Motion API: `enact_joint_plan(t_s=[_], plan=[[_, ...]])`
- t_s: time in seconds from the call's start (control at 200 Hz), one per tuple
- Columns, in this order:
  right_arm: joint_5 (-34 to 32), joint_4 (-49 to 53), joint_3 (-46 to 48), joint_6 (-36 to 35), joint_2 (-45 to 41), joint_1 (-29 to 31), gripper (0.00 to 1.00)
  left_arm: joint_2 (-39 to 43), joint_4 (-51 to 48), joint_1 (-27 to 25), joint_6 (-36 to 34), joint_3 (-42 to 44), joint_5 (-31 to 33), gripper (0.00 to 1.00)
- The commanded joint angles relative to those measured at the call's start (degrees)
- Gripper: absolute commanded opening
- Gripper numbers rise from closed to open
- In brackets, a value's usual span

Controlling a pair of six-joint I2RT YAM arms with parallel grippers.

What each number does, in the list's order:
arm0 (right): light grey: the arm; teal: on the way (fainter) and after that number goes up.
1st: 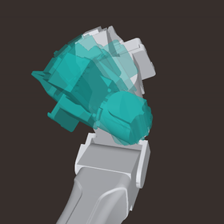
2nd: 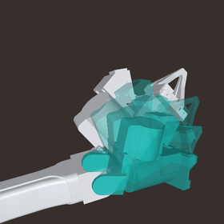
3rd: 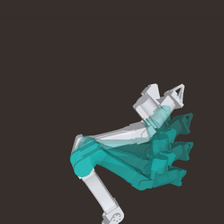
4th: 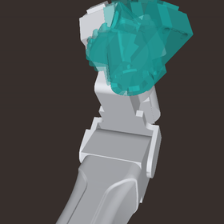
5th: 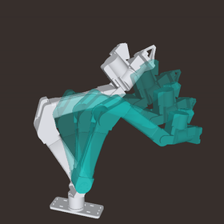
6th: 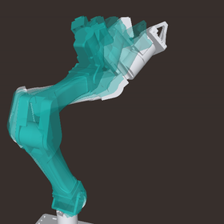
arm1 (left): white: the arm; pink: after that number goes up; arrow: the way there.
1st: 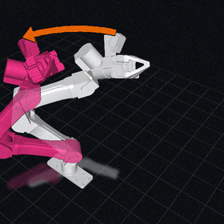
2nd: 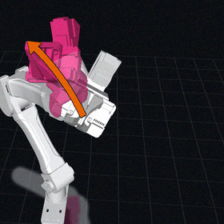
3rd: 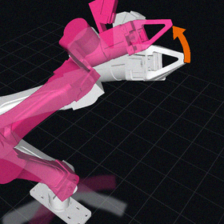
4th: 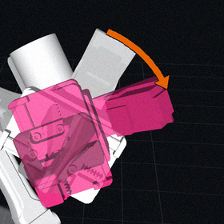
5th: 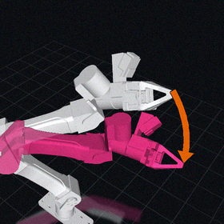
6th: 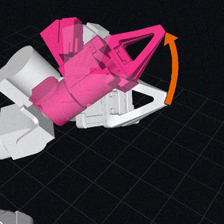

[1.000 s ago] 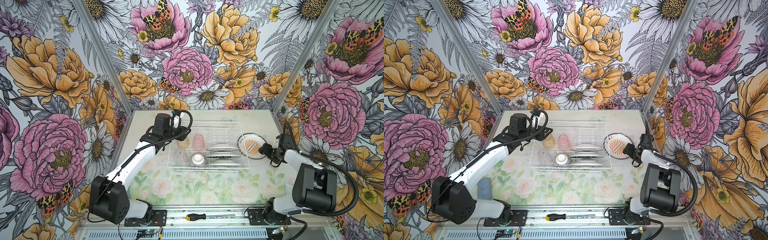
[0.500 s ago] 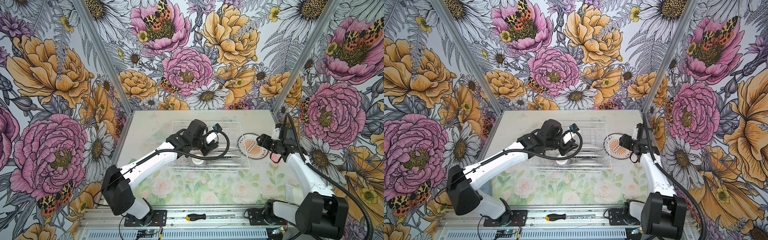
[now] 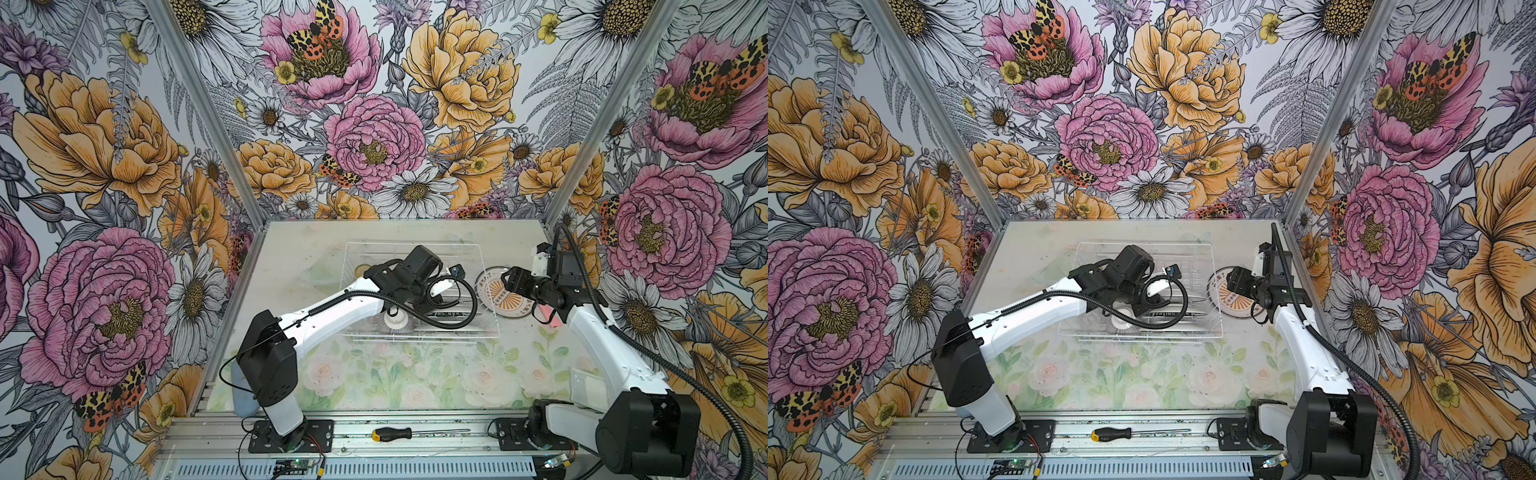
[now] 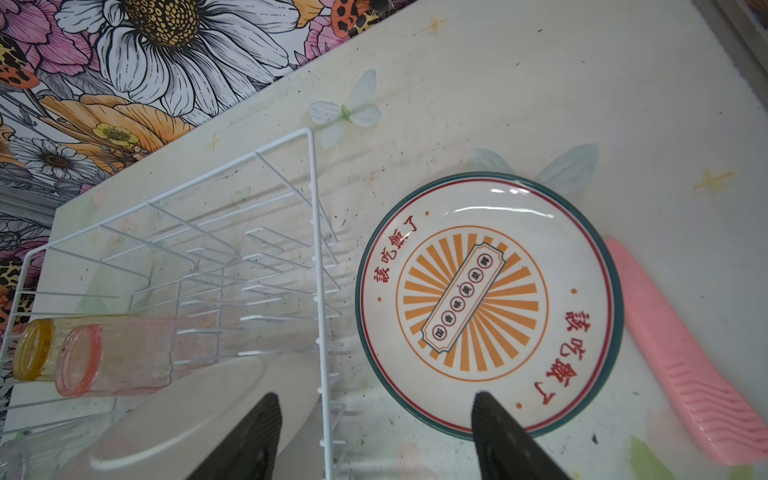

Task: Unload the mixed dishes from the dish rack
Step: 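Close the left gripper on the rim of the green-bordered white plate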

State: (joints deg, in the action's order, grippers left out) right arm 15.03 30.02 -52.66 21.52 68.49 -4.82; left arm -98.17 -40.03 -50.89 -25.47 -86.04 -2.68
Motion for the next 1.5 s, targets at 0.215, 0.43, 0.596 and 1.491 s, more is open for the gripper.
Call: enact_joint_plan(t_s=[0.215, 0.43, 0.596, 1.491], plan=[[0.00, 0.10, -1.20, -0.16, -1.90, 0.34, 0.74, -5.02, -0.66, -0.81, -4.10, -5.20, 5.78, 0.34], [0.00, 0.04, -0.76, -0.47, -1.96, 0.40, 0.74, -8.73, -0.55, -0.95, -5.54, -8.08, 7.39, 0.30], [0.09, -0.05, -0.56, -0.76, -1.96, 0.34, 0.74, -9.80, 0.55, -1.14, -6.11, -9.19, 10.00, 0.24], [0.22, -0.61, 0.09, -0.76, -2.36, 0.42, 0.74, -8.75, 9.40, -1.93, -5.55, -7.20, 25.45, 0.00]])
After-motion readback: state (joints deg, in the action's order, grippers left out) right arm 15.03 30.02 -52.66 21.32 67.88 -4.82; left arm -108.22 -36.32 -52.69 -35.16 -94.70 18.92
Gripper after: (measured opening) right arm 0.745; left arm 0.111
